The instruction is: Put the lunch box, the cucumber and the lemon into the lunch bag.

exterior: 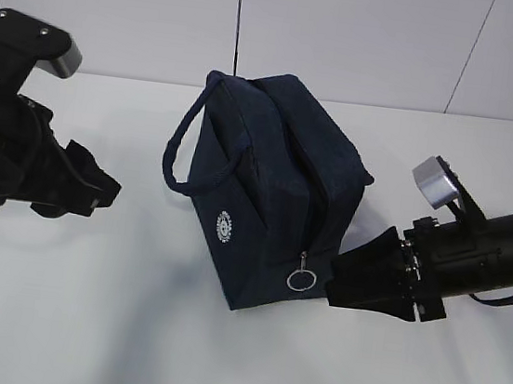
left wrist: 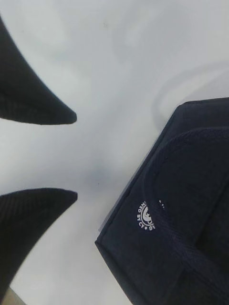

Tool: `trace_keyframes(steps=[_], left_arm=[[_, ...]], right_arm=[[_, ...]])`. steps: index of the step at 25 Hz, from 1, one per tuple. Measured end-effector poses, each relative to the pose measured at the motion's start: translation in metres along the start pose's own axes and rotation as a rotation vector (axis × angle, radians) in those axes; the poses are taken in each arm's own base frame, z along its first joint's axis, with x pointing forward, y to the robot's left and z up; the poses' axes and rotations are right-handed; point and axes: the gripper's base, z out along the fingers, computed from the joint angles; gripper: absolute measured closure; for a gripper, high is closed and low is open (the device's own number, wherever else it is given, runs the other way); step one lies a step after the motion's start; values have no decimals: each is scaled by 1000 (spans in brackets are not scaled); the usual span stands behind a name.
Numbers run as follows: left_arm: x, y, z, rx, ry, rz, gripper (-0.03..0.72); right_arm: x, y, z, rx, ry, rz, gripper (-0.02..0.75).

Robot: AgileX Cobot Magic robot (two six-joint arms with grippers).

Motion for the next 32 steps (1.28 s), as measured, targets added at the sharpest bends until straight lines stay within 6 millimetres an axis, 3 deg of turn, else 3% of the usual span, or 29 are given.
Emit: trace_keyframes(steps=[19,26,32], left_arm=[[-1,0,0,-2,-7,0,386],[-1,0,0,-2,-11,0,386],[-1,0,0,-2,-11,0,386]], right_arm=[[16,-17,13,30,-67,23,314],[14,-16,15,29,-72,16,315],[9,-5,35,-28,-40,-16,314]])
